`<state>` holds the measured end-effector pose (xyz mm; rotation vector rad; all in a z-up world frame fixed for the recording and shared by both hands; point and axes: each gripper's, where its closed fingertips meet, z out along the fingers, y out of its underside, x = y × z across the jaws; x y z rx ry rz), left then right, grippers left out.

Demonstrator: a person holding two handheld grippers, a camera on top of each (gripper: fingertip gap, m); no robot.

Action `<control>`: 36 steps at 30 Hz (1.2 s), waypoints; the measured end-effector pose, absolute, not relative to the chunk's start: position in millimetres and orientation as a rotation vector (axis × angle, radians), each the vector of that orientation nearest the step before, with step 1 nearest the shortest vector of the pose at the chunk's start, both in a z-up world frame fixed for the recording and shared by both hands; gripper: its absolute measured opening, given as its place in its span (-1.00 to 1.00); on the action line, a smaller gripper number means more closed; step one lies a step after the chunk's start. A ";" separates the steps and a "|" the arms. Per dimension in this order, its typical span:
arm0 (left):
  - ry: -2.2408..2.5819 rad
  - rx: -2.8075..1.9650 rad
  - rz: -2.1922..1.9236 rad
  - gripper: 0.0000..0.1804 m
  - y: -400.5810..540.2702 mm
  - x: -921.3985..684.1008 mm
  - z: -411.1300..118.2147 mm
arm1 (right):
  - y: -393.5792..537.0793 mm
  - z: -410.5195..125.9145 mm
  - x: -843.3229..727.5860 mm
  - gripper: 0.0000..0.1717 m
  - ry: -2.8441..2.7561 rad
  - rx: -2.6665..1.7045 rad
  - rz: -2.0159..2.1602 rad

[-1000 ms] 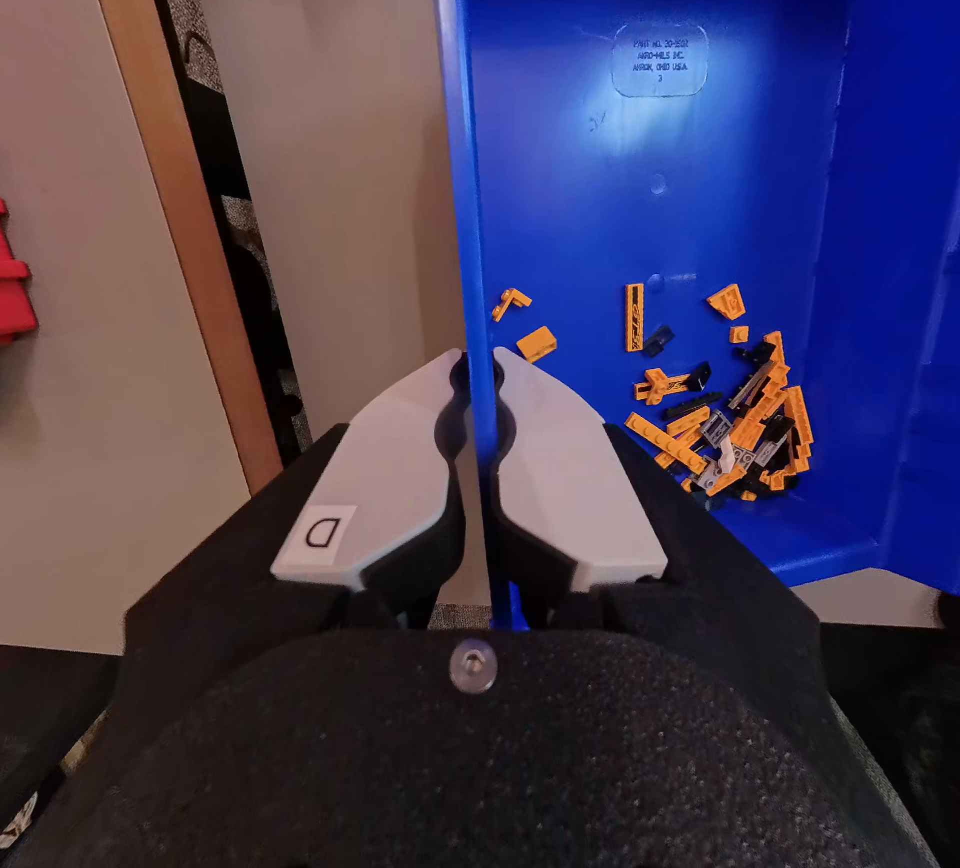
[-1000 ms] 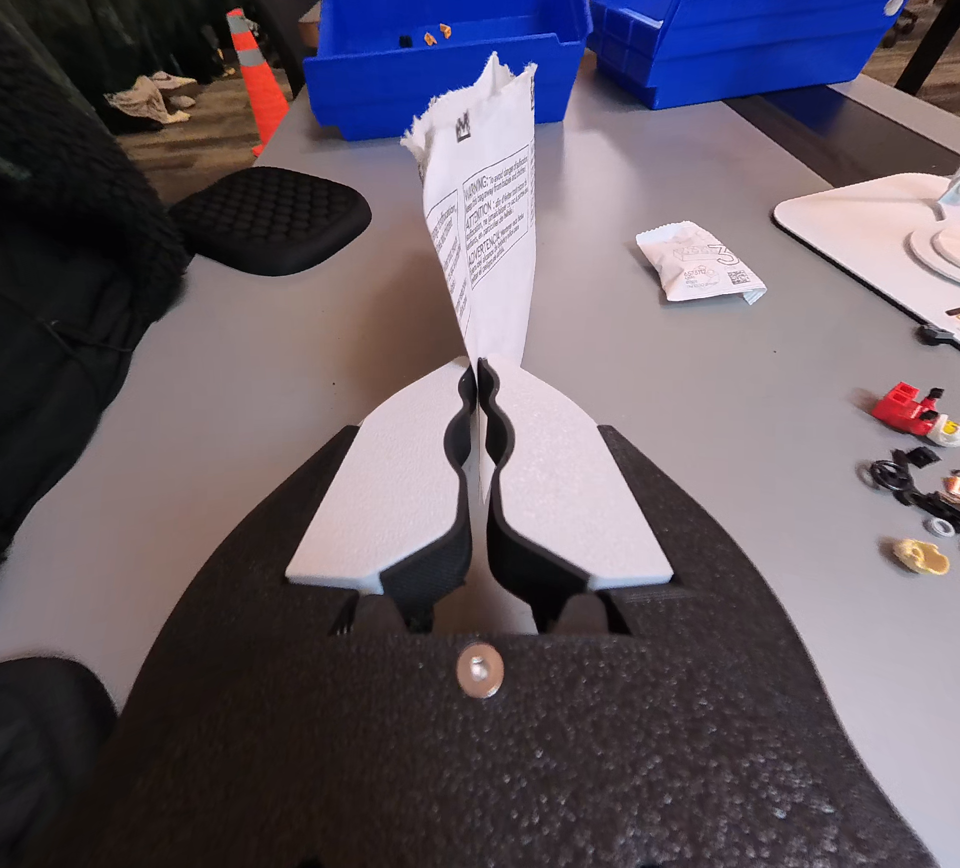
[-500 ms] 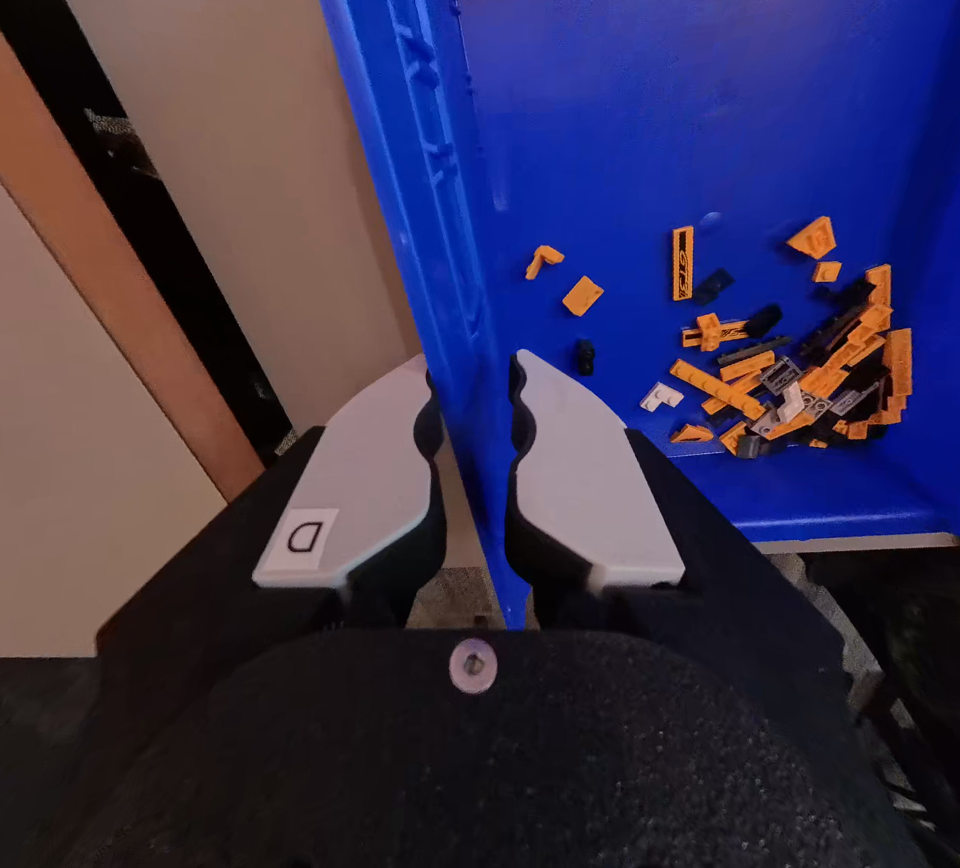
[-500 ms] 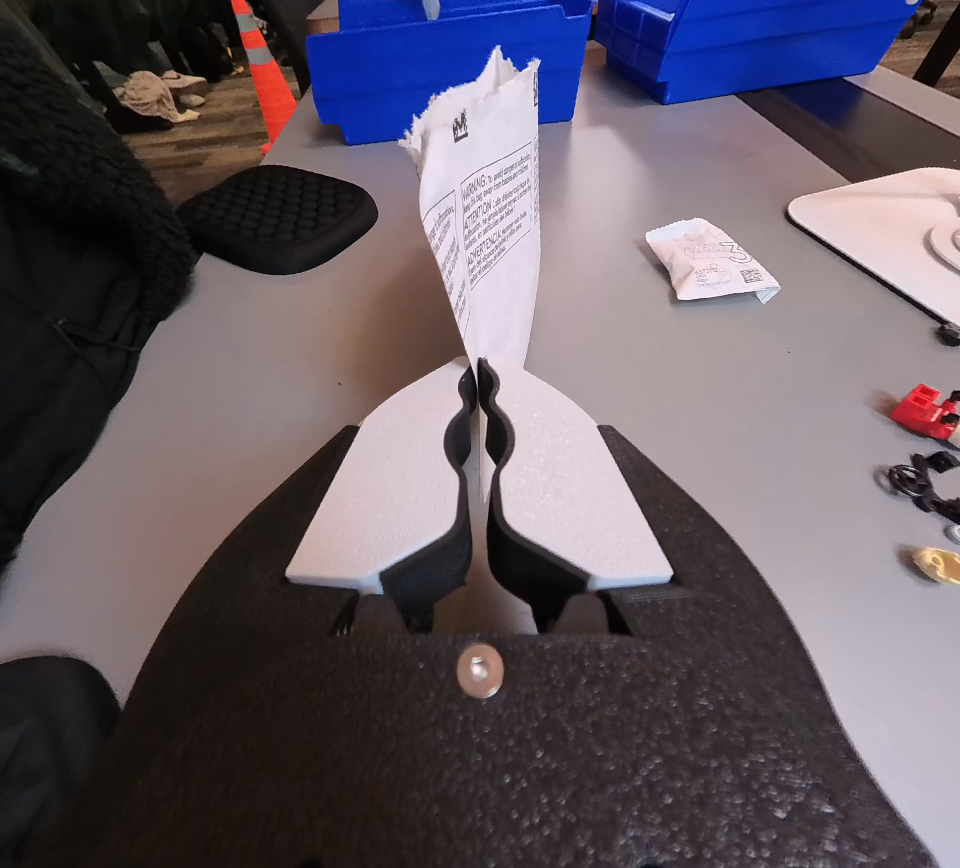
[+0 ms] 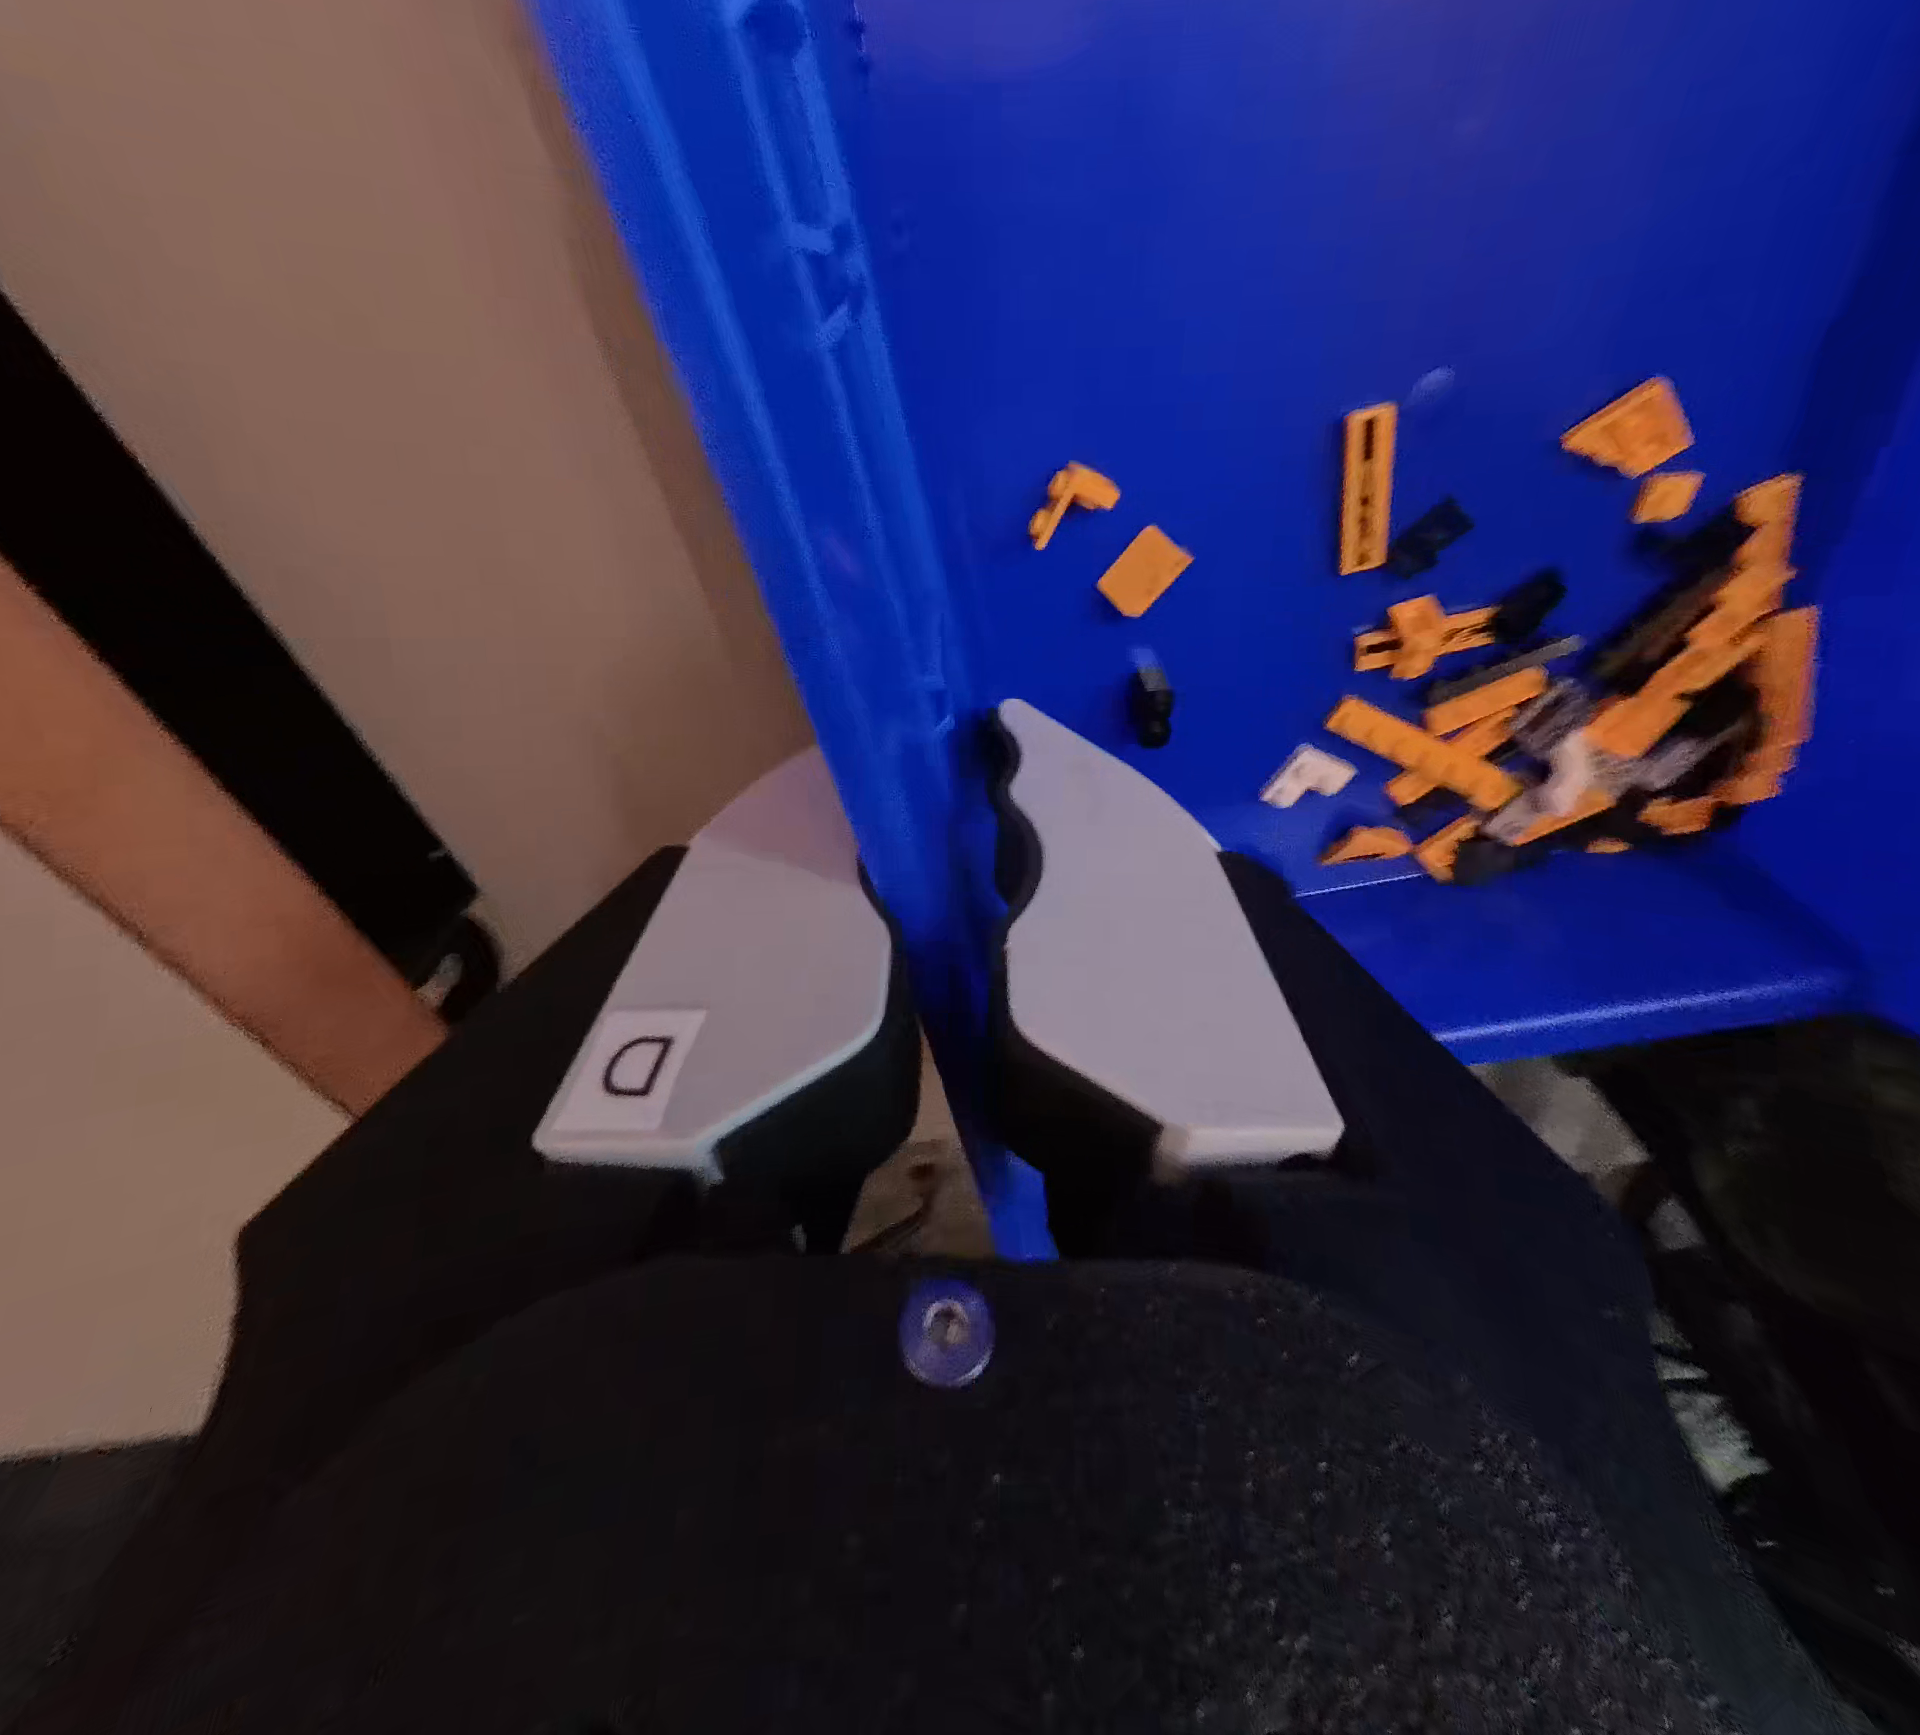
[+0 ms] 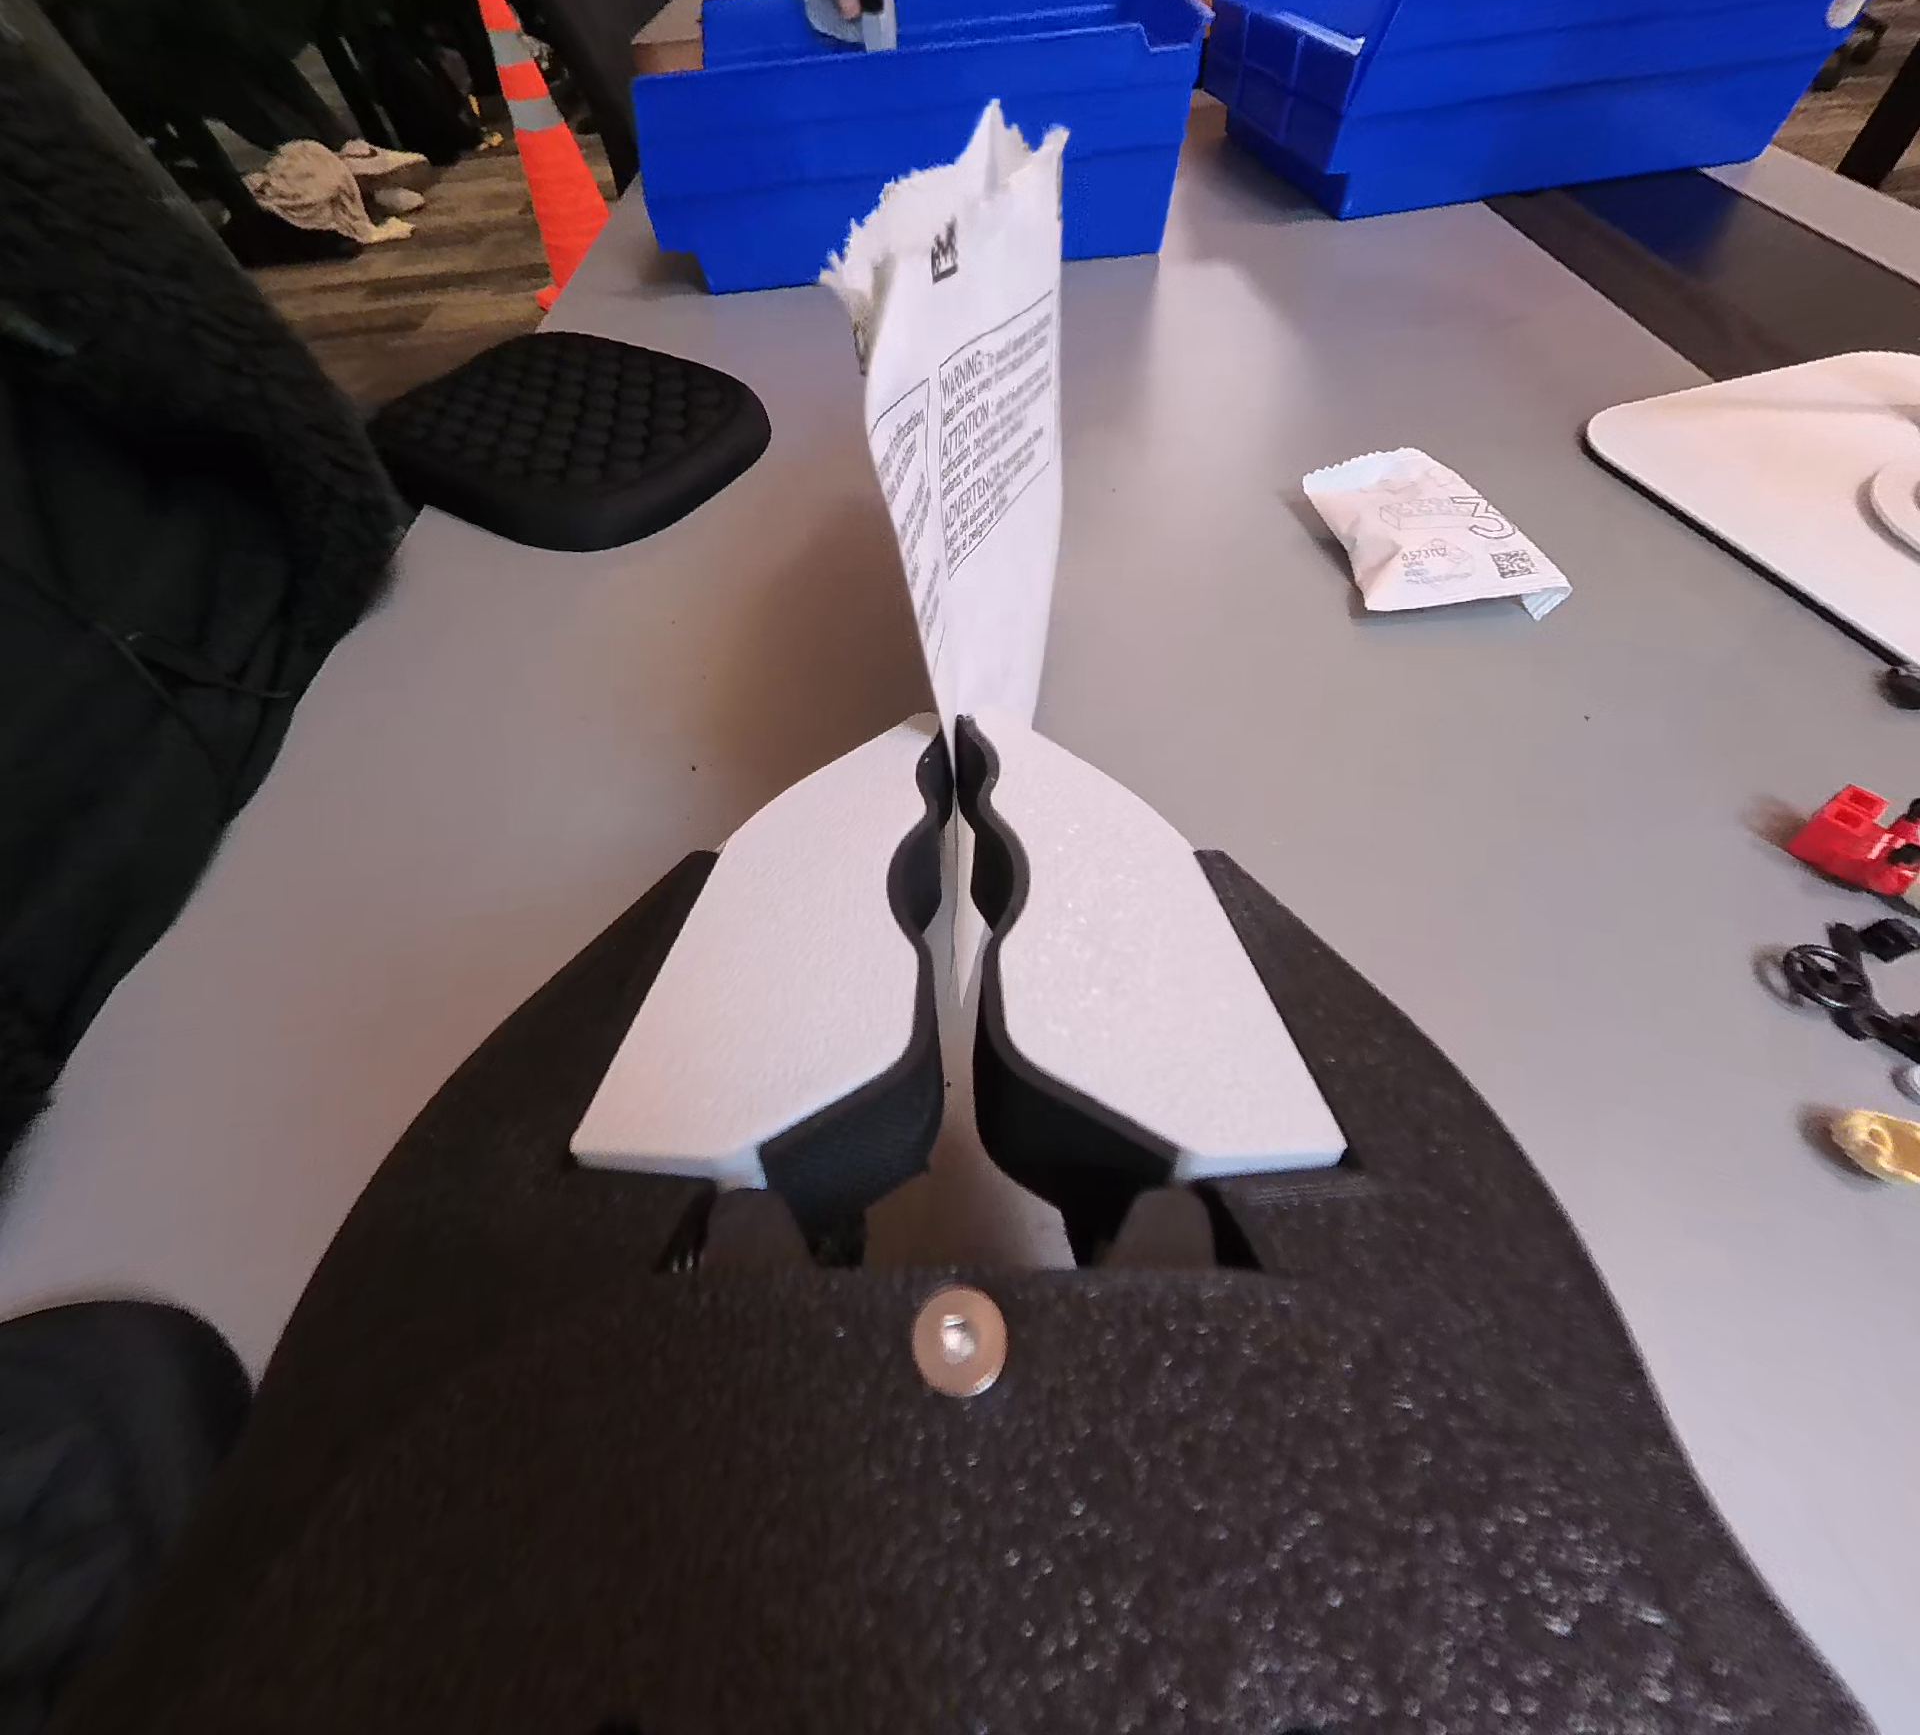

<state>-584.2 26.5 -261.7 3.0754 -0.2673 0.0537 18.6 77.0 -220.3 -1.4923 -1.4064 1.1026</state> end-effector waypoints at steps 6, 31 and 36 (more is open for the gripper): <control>-0.228 3.260 0.137 -0.94 54.1 -566.5 -243.9 | 78.3 -219.6 19.4 -1.00 -1.395 -1.496 1.105; -0.428 4.015 0.375 -0.95 168.3 -423.6 -86.1 | 63.3 -227.3 2.2 -1.00 -1.455 -1.463 1.145; -0.382 4.051 0.344 -0.94 193.8 -400.8 -83.7 | 59.2 -228.3 -10.1 -1.00 -1.484 -1.441 1.162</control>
